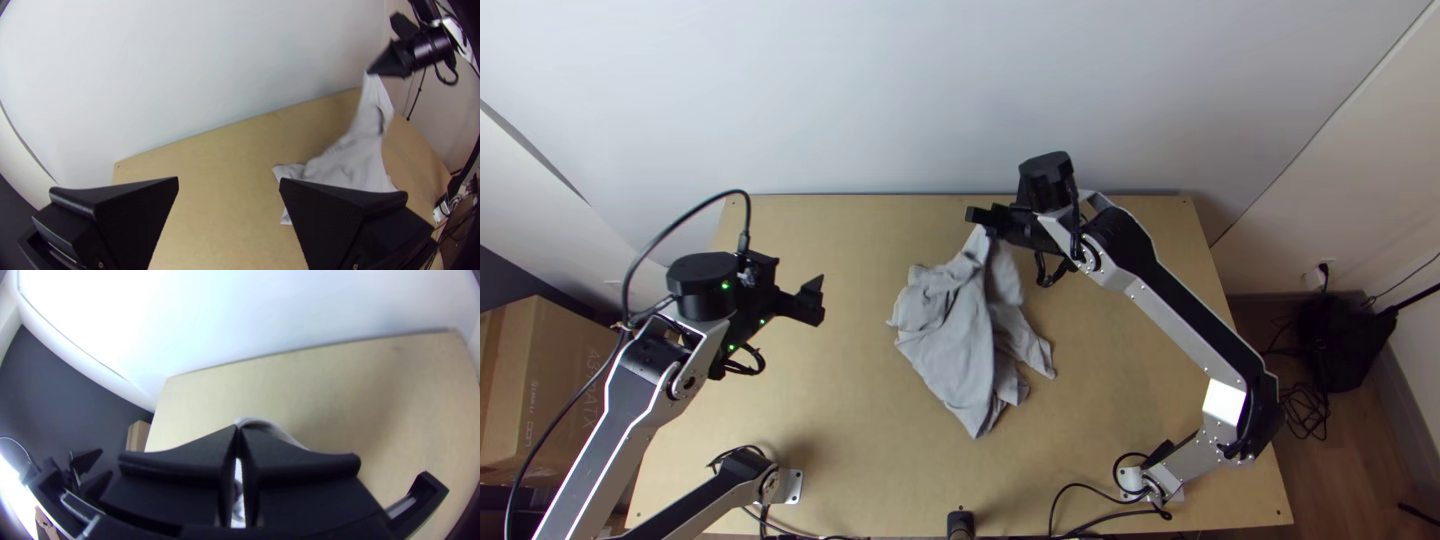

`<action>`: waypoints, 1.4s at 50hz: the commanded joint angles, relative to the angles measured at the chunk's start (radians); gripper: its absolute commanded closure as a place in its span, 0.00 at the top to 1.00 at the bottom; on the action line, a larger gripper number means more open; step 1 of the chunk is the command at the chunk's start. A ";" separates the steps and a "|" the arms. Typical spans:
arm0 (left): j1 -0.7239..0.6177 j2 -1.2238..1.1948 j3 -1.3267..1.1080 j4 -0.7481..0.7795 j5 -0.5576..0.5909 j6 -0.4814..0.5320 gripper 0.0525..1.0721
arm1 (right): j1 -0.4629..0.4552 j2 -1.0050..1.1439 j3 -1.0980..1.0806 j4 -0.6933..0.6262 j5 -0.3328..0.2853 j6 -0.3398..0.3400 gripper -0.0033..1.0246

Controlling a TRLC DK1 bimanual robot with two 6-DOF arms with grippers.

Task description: Fold the t-shirt

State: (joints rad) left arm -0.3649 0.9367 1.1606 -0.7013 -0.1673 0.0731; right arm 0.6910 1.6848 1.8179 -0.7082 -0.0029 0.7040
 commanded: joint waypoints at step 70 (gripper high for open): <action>-0.832 0.688 -0.148 0.603 0.063 -0.320 0.95 | 0.058 -0.060 0.001 0.619 0.320 -0.552 0.03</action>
State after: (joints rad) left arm -1.1625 1.5444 0.9977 -0.1413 -0.0704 -0.2142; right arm 0.7391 1.6585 1.8301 -0.1364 0.3004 0.1772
